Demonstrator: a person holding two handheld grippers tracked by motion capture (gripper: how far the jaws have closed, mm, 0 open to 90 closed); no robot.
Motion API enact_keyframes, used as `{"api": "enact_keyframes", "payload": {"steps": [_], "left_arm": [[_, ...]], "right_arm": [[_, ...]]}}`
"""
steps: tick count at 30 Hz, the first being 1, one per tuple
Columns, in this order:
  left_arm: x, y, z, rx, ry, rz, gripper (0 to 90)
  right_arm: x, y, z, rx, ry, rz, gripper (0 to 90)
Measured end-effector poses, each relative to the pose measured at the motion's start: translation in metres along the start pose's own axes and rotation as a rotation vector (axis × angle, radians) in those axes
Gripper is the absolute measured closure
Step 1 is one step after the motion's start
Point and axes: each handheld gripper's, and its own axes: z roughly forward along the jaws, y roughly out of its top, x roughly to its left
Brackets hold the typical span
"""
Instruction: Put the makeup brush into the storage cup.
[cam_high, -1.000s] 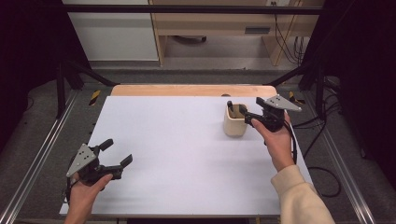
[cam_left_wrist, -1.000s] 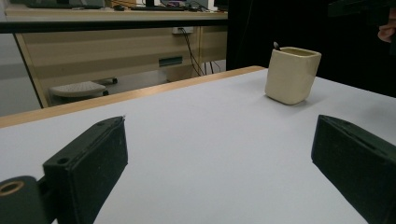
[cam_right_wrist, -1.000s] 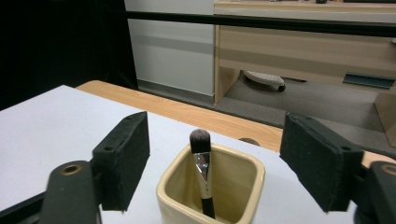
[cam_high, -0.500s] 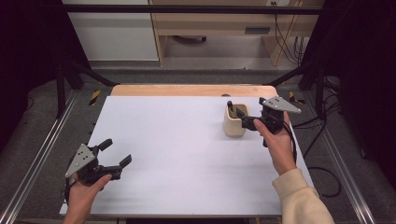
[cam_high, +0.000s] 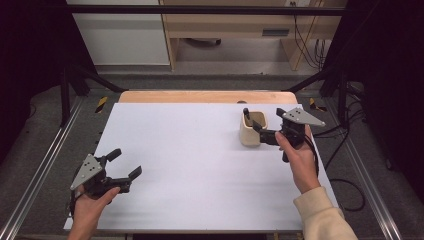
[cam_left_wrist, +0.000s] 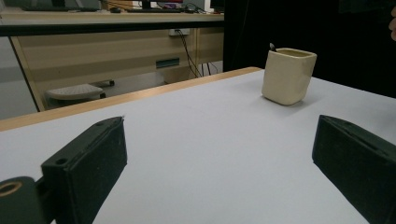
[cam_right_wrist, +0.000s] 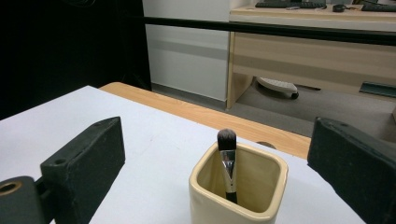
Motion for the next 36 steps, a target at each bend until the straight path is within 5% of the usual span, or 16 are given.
{"api": "enact_keyframes", "payload": {"steps": [36], "left_arm": [[-0.003,0.002,0.0,-0.009,-0.032,0.018,1.6]], "right_arm": [[-0.005,-0.027,-0.043,-0.049,0.002,0.019,5.0]]}}
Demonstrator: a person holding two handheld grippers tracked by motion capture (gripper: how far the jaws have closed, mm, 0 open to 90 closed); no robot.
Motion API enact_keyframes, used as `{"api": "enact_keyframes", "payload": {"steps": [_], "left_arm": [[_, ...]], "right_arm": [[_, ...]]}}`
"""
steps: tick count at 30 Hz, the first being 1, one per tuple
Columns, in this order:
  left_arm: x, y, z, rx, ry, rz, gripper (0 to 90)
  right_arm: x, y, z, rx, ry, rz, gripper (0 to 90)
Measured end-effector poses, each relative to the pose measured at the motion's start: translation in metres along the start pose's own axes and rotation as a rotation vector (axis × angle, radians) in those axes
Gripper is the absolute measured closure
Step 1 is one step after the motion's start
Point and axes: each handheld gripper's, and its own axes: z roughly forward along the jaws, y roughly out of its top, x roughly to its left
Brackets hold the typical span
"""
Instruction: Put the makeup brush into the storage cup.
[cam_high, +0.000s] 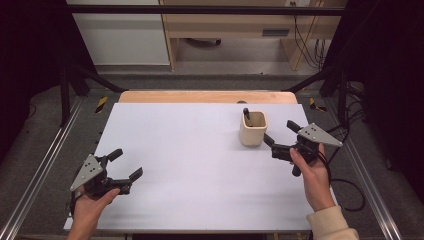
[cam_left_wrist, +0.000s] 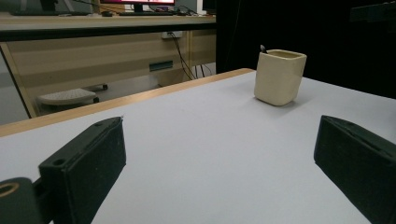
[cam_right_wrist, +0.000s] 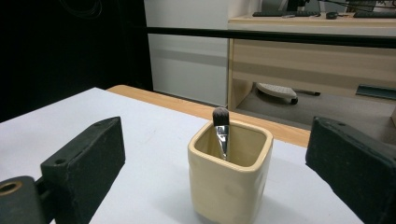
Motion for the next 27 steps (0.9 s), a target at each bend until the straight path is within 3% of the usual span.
{"api": "enact_keyframes", "payload": {"steps": [7,13,21,27], "left_arm": [[-0.001,0.0,0.0,-0.004,-0.007,0.006,1.1],[-0.001,0.001,-0.001,-0.01,-0.01,0.008,1.1],[0.0,0.001,-0.002,-0.009,-0.011,0.011,1.1],[0.001,0.001,-0.003,-0.016,-0.011,0.005,1.0]], "right_arm": [[-0.002,-0.005,-0.008,-0.007,-0.01,0.009,4.6],[-0.004,-0.01,-0.016,-0.01,-0.017,-0.012,4.7],[-0.007,-0.017,-0.029,-0.034,-0.032,0.024,4.4],[-0.009,-0.028,-0.04,-0.037,-0.044,0.024,4.5]]}}
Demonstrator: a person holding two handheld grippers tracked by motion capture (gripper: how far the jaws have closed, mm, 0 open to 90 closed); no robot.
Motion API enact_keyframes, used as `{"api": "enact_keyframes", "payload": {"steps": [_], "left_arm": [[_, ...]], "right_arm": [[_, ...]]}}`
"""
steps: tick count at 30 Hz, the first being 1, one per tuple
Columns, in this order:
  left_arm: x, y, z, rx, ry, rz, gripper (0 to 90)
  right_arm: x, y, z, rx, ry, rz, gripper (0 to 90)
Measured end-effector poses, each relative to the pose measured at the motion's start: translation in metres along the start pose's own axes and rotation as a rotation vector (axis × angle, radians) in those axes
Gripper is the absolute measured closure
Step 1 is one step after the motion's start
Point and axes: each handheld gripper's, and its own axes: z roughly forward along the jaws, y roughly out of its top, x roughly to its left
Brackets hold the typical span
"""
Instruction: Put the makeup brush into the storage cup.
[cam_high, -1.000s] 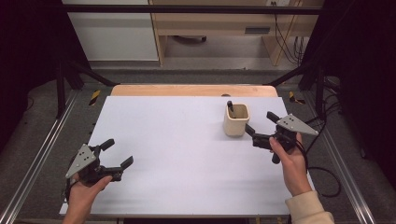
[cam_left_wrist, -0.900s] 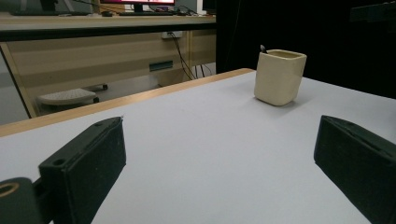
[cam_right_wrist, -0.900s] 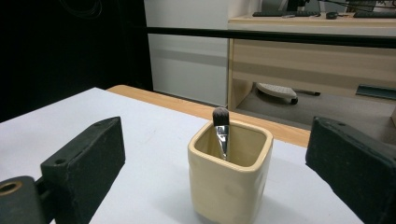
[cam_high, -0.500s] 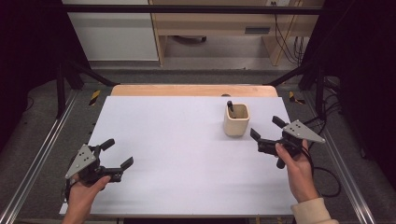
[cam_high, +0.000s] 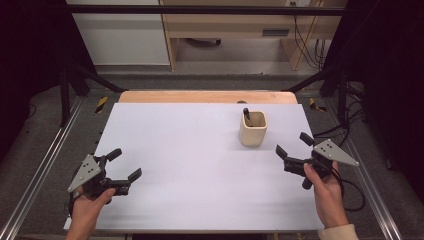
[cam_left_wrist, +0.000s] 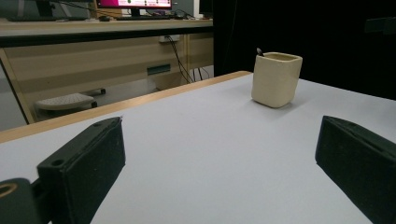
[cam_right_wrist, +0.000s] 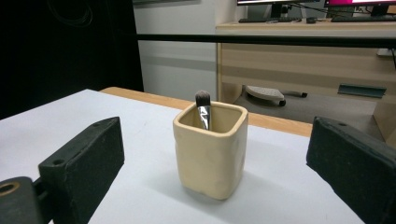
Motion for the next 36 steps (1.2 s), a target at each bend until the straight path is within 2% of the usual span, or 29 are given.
{"api": "enact_keyframes", "payload": {"steps": [9,22,27,36], "left_arm": [[-0.001,0.0,0.0,-0.001,-0.014,0.007,1.0],[-0.004,0.001,0.0,-0.013,-0.045,0.013,1.0],[-0.005,-0.001,-0.001,-0.01,-0.065,0.03,0.9],[-0.007,-0.002,-0.002,-0.016,-0.083,0.04,0.8]], "right_arm": [[0.001,-0.012,-0.009,-0.006,0.002,-0.015,4.8],[0.006,-0.026,-0.015,-0.021,0.021,-0.073,4.7],[0.009,-0.031,-0.016,-0.031,0.036,-0.092,4.2],[0.018,-0.045,-0.012,-0.007,0.063,-0.119,4.0]]}}
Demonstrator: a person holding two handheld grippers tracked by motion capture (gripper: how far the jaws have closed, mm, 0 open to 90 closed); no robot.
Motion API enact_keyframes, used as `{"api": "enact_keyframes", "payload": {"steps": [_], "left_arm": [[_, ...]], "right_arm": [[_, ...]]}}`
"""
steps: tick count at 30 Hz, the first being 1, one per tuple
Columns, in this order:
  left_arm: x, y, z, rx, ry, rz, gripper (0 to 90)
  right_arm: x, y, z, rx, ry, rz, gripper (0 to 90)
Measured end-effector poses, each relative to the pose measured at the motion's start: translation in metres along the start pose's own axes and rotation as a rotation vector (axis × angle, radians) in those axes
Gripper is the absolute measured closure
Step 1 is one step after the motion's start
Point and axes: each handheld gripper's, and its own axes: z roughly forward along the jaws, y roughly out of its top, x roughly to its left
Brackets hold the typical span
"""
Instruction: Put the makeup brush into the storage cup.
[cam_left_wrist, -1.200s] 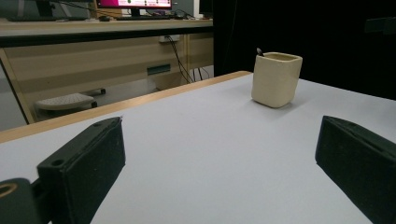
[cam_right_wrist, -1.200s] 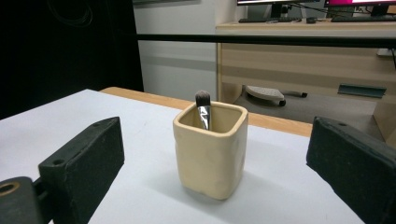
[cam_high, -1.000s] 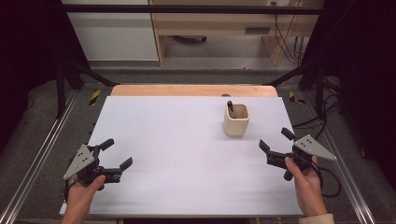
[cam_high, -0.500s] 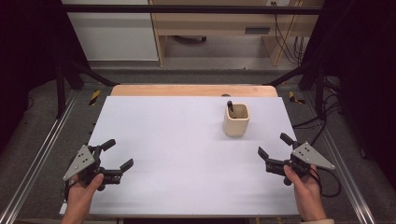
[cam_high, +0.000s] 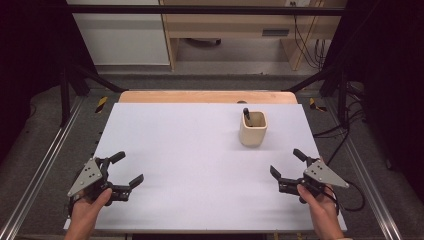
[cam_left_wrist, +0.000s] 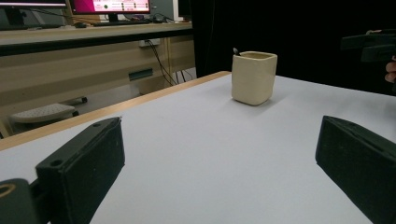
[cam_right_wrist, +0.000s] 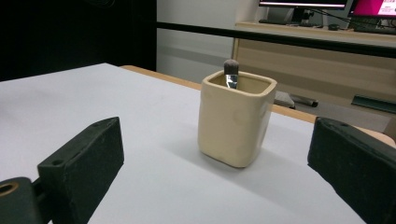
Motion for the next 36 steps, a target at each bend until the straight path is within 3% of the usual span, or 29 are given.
{"api": "enact_keyframes", "payload": {"steps": [14,22,29,36], "left_arm": [[-0.001,0.001,0.0,-0.029,-0.009,0.0,0.7],[-0.002,0.003,-0.002,-0.053,-0.012,-0.011,0.5],[-0.004,0.001,-0.003,-0.062,-0.014,-0.02,0.0],[-0.005,-0.002,-0.005,-0.072,-0.005,-0.04,0.0]], "right_arm": [[0.012,-0.007,0.009,0.009,0.055,-0.021,3.6],[0.018,-0.011,0.016,0.009,0.092,-0.001,3.5],[0.019,-0.011,0.023,-0.034,0.117,0.043,3.5],[0.018,-0.014,0.026,-0.018,0.114,0.028,3.0]]}}
